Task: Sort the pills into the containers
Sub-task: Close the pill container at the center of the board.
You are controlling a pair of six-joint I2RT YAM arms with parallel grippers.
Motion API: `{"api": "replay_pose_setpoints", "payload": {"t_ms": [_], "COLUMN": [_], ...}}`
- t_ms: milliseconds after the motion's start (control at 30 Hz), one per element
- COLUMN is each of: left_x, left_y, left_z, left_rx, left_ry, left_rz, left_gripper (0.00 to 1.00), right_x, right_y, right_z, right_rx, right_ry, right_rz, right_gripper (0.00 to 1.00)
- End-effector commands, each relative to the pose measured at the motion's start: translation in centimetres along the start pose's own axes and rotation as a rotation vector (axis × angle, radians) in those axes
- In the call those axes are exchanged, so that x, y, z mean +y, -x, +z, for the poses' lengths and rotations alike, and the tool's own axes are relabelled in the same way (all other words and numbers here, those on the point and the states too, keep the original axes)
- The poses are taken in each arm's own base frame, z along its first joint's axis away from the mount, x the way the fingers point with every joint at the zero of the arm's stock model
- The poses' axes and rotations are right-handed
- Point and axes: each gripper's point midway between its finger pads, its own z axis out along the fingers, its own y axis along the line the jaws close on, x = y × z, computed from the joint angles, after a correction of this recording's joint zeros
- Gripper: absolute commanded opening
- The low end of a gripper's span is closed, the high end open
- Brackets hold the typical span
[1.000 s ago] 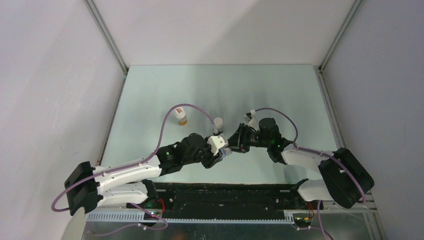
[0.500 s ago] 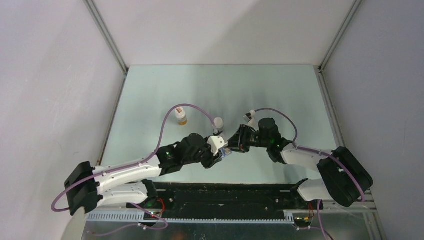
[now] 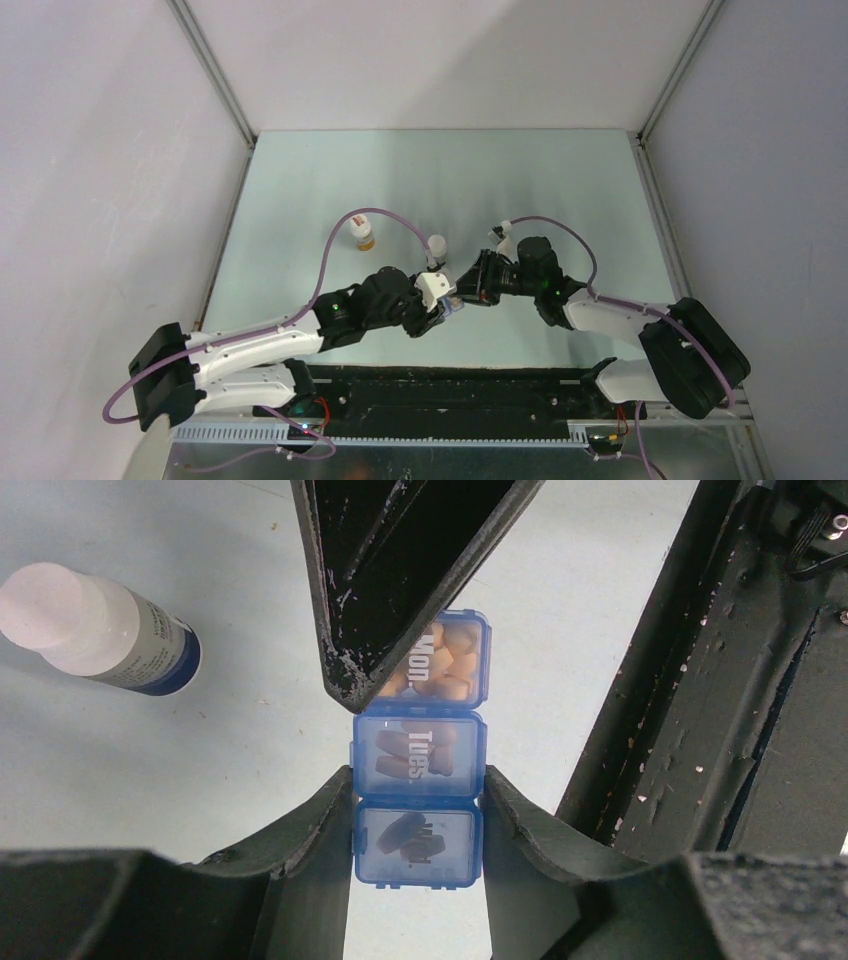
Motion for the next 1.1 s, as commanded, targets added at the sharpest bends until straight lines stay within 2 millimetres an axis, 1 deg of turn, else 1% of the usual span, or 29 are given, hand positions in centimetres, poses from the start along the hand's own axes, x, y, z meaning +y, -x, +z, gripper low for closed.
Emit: {"api": "replay_pose_setpoints", "payload": {"t_ms": [0,67,100,133,167,200,233,267,300,333,367,400,433,500,633,667,700,733,767,833,867,900,933,967,1000,1033,1067], "left_x": [0.4,0.4,0.5,0.7,0.8,0.9,1.0,1.0,1.0,1.1,1.1,1.1,1.4,1.8,2.7,3.0,3.2,3.6,3.7,4.6,5.2,5.5,6.0,6.6,6.7,7.2,7.3], "left_y": [2.9,2.9,3.3,3.2,3.6,3.5,3.7,3.9,4.2,4.3,4.4,4.5,4.5,4.7,5.2,5.6,5.8,6.2,6.4,7.0,7.4,7.7,7.9,7.9,8.2,7.9,8.1], "left_z": [-0.3,-0.3,-0.4,-0.4,-0.5,-0.6,-0.7,-0.7,-0.8,-0.9,-0.9,-1.0,-1.0,-1.0,-1.6,-1.9,-2.0,-2.4,-2.5,-3.2,-3.7,-4.1,-4.4,-5.0,-5.2,-5.8,-6.1], "left_rx": [-0.077,-0.085,-0.102,-0.106,-0.126,-0.132,-0.156,-0.17,-0.192,-0.202,-0.21,-0.216,-0.22,-0.231,-0.269,-0.287,-0.297,-0.318,-0.33,-0.373,-0.401,-0.421,-0.446,-0.461,-0.482,-0.488,-0.508], "left_ry": [0.013,0.017,0.022,0.036,0.043,0.05,0.057,0.06,0.061,0.063,0.065,0.065,0.087,0.109,0.162,0.181,0.19,0.215,0.224,0.281,0.314,0.329,0.363,0.4,0.401,0.436,0.439], "left_rz": [0.034,0.026,0.023,0.017,0.015,0.01,0.007,0.004,0.003,0.002,0.0,-0.002,-0.006,-0.014,-0.042,-0.049,-0.07,-0.087,-0.113,-0.186,-0.245,-0.281,-0.362,-0.404,-0.472,-0.512,-0.596], "left_gripper": [0.05,0.12,0.19,0.29,0.35,0.47,0.53,0.62,0.66,0.73,0.76,0.82,0.84,0.97,0.99,0.99,0.99,0.99,0.99,0.99,0.99,0.99,0.99,0.99,0.99,0.99,0.99], "right_x": [2.2,2.8,3.1,3.1,3.4,3.4,3.5,3.4,3.5,3.5,3.5,3.5,3.5,3.4,2.8,2.3,2.4,1.8,1.9,1.1,1.5,1.1,1.6,1.3,1.7,1.6,1.9], "right_y": [0.8,0.8,0.9,0.9,1.0,1.1,1.1,1.1,1.3,1.3,1.4,1.4,1.6,1.7,2.3,2.4,2.6,2.8,3.1,3.4,4.0,3.9,4.4,4.6,4.9,5.1,5.3], "right_z": [-0.3,-0.5,-0.7,-0.8,-0.9,-0.9,-1.0,-1.1,-1.1,-1.2,-1.2,-1.2,-1.3,-1.3,-1.3,-1.3,-1.4,-1.3,-1.4,-1.3,-1.3,-1.3,-1.3,-1.3,-1.4,-1.5,-1.6], "right_rx": [-0.036,-0.042,-0.048,-0.051,-0.058,-0.063,-0.07,-0.072,-0.081,-0.085,-0.09,-0.093,-0.098,-0.106,-0.136,-0.146,-0.158,-0.173,-0.188,-0.222,-0.249,-0.256,-0.279,-0.295,-0.311,-0.327,-0.34], "right_ry": [0.055,0.073,0.079,0.078,0.083,0.084,0.085,0.084,0.089,0.09,0.093,0.092,0.093,0.089,0.075,0.067,0.075,0.065,0.075,0.073,0.094,0.092,0.115,0.115,0.135,0.138,0.152], "right_rz": [-0.057,-0.065,-0.066,-0.063,-0.061,-0.059,-0.054,-0.048,-0.044,-0.042,-0.037,-0.03,-0.029,-0.023,-0.007,0.007,0.007,0.023,0.022,0.047,0.054,0.067,0.074,0.096,0.091,0.105,0.101], "right_gripper": [0.0,0.0,0.0,0.0,0.0,0.0,0.0,0.0,0.0,0.0,0.0,0.0,0.0,0.0,0.0,0.0,0.0,0.0,0.0,0.0,0.0,0.0,0.0,0.0,0.0,0.0,0.0]}}
